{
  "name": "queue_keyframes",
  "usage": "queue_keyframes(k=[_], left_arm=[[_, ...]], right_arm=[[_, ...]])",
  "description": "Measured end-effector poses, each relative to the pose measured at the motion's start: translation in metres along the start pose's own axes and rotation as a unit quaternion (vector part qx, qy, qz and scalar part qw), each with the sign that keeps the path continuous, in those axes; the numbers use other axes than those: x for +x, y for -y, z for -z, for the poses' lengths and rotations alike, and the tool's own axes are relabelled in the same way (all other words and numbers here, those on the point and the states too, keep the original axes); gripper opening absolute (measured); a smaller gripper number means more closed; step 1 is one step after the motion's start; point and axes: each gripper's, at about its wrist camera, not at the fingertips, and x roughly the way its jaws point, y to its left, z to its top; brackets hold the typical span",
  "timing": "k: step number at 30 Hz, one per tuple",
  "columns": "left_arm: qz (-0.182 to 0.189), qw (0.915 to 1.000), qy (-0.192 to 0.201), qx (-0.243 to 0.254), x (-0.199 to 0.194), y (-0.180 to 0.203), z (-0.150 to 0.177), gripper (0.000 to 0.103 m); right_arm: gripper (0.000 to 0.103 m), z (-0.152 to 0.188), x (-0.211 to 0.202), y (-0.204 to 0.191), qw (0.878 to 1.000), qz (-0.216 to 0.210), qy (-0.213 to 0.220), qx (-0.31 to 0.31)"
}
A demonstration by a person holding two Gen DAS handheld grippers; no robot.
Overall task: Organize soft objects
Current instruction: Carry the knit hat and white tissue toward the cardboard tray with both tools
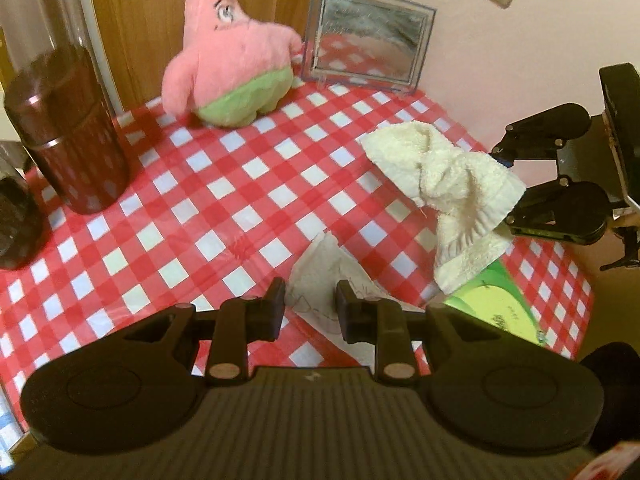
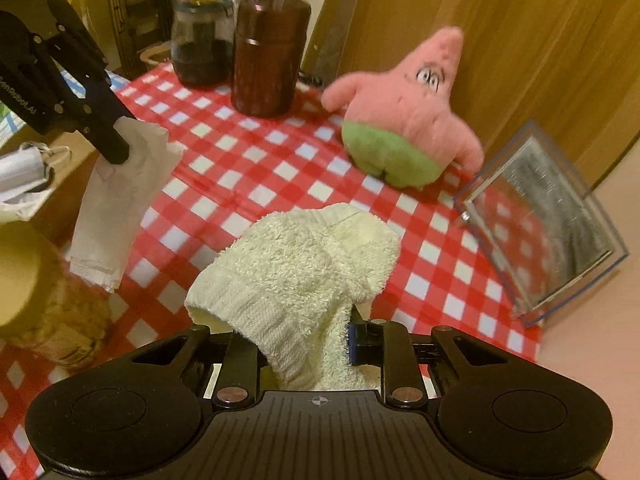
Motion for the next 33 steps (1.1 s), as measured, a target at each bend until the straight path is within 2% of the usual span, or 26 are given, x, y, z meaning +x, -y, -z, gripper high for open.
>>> queue_keyframes(k=[9,18,24,33], left_arm=[[-0.013,0.9989,0.038,0.023,-0.069,0.038,0.013,0.024],[-0.036,0.9959,0.078,0.03,-0.136,0.078,0.046,0.024],[-0.052,0.9916,0.118,0.009,-0.17,0.107,0.073,0.024],[-0.09,0.9793,0.178,-0.032,-0.189,0.149,0.128,0.024]], right_arm=[[0.023,0.007,-0.085,-0.024,0.998,-0.005,0.06,0.001],[0.023,0.027,-0.158,-0.064,0.993,-0.012,0.115,0.001],[0.023,0.043,-0.187,-0.081,0.991,-0.015,0.133,0.011],[0.023,0.081,-0.208,-0.101,0.985,-0.015,0.159,0.065]])
